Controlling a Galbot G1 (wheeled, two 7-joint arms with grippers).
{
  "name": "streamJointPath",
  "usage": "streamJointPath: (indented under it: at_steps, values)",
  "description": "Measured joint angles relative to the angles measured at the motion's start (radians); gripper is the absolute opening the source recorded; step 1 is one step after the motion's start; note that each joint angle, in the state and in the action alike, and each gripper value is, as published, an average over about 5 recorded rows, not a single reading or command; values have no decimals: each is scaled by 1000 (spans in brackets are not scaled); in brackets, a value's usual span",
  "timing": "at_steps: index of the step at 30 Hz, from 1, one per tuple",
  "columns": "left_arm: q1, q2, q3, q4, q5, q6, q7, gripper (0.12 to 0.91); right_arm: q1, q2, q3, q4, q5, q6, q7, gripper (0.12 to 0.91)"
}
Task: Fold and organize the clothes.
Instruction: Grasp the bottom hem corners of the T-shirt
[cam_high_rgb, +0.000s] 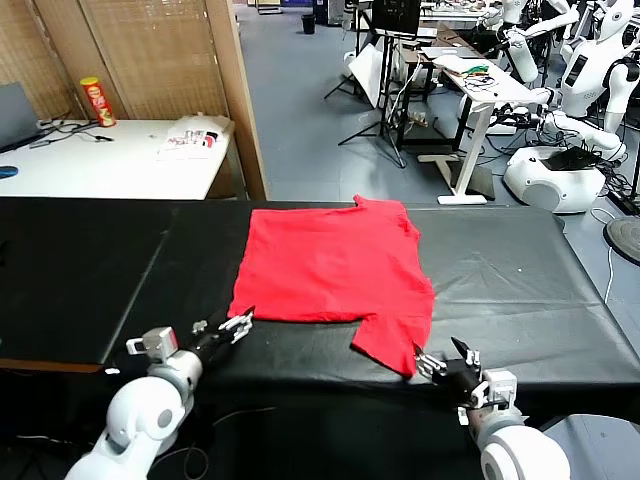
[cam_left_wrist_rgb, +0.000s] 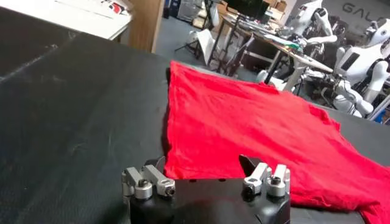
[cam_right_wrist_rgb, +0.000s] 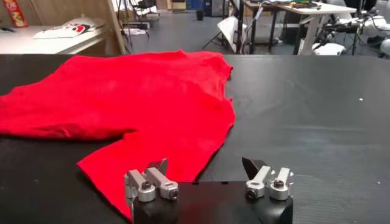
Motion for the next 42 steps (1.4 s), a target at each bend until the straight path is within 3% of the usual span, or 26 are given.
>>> streamJointPath:
  at_steps: [14,17,26,29,42]
  values:
    - [-38,-22,21,71,17,-27,-20,790,4,17,-2,-28,-9,1,0,775]
    - [-41,-23,21,90,21,-29,-20,722,4,22,-6,-36,-13,2,-4,700]
    - [-26,-23,20,110,46,-45,0,253,4,32,-15,-47,-43,9,-25,222]
    - [-23,-23,20,110,48,-44,5,131,0,32,-8,-42,-44,11,-26,130]
    - [31,-24,1,44,52,-37,-2,125,-107,28,44,92,-9,-21,-23,123]
